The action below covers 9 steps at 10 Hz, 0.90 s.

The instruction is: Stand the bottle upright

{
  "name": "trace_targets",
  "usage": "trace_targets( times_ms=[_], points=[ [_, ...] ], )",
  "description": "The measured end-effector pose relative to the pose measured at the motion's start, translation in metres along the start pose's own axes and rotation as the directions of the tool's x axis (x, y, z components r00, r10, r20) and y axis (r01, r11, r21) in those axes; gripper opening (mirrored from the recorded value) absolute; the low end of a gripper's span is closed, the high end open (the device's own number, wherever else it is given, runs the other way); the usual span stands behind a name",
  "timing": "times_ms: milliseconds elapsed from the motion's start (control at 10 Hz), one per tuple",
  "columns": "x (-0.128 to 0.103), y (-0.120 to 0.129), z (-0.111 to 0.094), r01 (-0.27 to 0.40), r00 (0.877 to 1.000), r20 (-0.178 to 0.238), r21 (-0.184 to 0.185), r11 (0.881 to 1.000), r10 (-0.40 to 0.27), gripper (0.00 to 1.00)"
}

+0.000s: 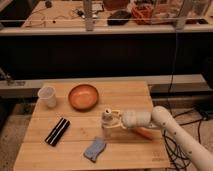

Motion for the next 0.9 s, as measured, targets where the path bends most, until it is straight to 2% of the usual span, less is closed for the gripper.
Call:
trace_targets(
  times_ms=[200, 500, 900],
  points=[
    [0.002, -0.006, 0.0, -0.012, 1.0, -0.001, -0.004, 1.0, 0.012, 0.0],
    [0.006, 0.011, -0.005, -0.027, 1.0, -0.004, 0.001, 1.0, 0.027, 0.0],
    [0.011, -0.005, -0.002, -0.045, 0.999, -0.006, 0.007, 0.999, 0.045, 0.0]
  ],
)
